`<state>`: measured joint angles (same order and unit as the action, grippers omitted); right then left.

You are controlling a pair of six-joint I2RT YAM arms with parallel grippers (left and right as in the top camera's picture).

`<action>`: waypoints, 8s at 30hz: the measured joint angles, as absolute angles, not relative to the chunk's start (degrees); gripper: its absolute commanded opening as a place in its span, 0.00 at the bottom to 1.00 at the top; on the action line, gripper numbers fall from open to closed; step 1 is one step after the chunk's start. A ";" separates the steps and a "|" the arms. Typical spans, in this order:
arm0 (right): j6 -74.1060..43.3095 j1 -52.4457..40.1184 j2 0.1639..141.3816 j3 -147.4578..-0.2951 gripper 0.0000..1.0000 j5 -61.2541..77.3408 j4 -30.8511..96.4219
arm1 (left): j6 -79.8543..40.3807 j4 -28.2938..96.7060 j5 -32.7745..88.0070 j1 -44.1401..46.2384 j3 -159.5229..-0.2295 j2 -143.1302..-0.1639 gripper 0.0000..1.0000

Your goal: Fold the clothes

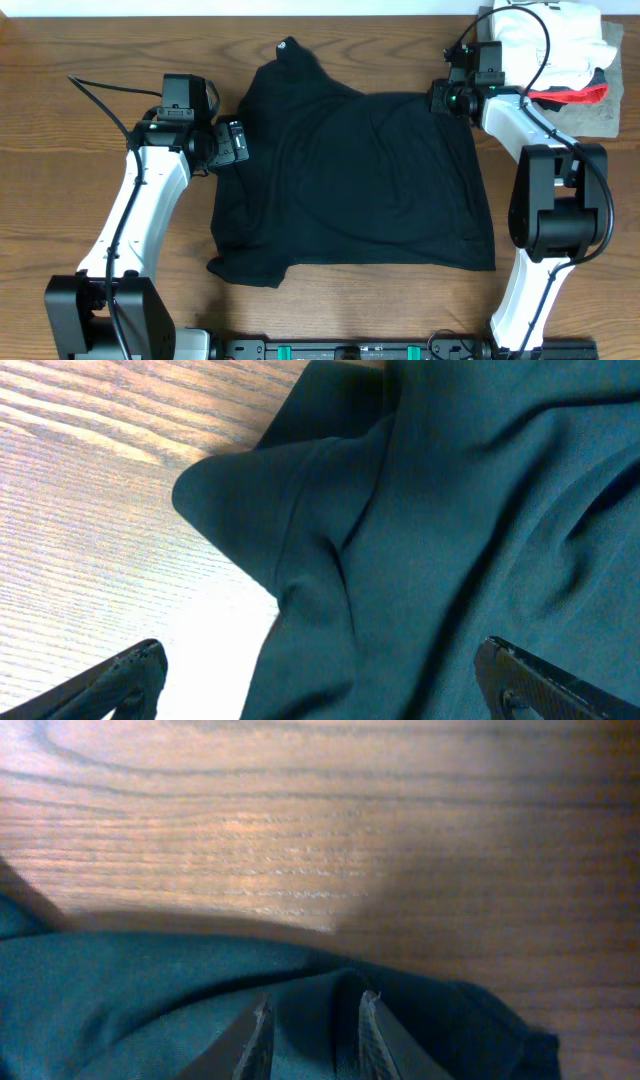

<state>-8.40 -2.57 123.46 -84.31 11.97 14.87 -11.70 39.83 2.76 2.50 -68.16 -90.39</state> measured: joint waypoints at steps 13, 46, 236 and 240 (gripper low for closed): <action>-10.07 -2.59 124.64 -84.31 0.14 12.05 13.13 | -10.87 40.05 2.22 2.50 -68.16 -90.39 1.00; -8.05 3.75 120.53 -94.17 0.01 13.28 31.94 | -10.50 40.25 1.08 2.50 -68.16 -90.39 1.00; -18.63 -14.20 115.09 -73.08 0.28 5.76 68.75 | -7.94 45.01 8.60 -21.12 -70.74 -95.07 0.98; -20.01 -14.28 115.09 -71.90 0.29 3.99 66.08 | -7.94 45.04 8.60 -21.12 -70.74 -95.04 0.98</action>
<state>-20.01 -14.28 115.09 -71.90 3.99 66.08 -7.94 45.04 8.60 -21.12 -70.74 -95.04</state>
